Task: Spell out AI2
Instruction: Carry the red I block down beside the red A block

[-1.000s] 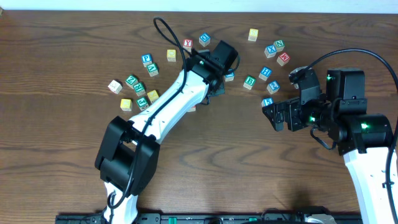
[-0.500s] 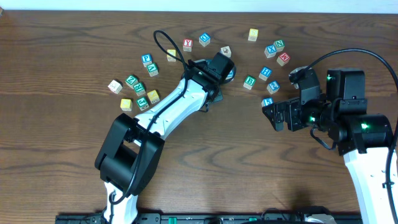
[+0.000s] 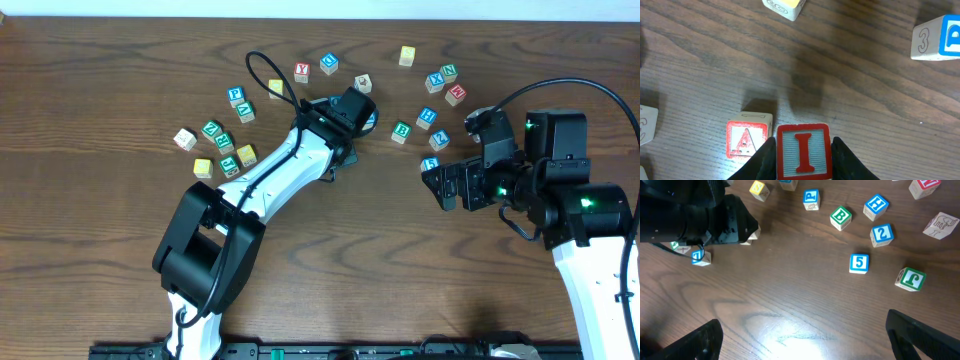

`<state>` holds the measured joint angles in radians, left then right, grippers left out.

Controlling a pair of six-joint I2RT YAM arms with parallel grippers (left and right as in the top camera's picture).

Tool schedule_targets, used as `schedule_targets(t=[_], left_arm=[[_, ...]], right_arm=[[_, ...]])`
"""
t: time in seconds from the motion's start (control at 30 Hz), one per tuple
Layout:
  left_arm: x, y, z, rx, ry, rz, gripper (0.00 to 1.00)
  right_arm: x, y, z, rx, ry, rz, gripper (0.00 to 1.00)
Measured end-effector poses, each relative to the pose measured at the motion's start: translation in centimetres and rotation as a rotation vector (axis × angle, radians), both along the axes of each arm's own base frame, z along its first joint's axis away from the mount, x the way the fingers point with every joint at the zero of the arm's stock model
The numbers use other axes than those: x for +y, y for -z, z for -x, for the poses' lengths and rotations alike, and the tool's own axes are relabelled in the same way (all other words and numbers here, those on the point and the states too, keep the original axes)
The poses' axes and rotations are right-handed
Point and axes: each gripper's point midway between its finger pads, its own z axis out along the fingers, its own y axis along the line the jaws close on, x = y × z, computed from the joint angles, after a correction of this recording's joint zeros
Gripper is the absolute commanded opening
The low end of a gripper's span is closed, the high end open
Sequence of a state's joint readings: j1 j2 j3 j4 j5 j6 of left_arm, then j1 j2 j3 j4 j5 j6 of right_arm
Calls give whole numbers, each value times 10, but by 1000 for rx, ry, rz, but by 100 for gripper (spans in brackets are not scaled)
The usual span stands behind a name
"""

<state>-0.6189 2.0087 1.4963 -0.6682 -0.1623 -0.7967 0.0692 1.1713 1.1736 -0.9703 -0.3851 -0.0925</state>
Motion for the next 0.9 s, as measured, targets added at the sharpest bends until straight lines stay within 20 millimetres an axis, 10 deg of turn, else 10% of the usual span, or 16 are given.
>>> schedule_targets(t=[0.9], left_arm=[[-9, 28, 5, 69, 3, 30, 44]], right_arm=[[-1, 0, 0, 0, 4, 5, 99]])
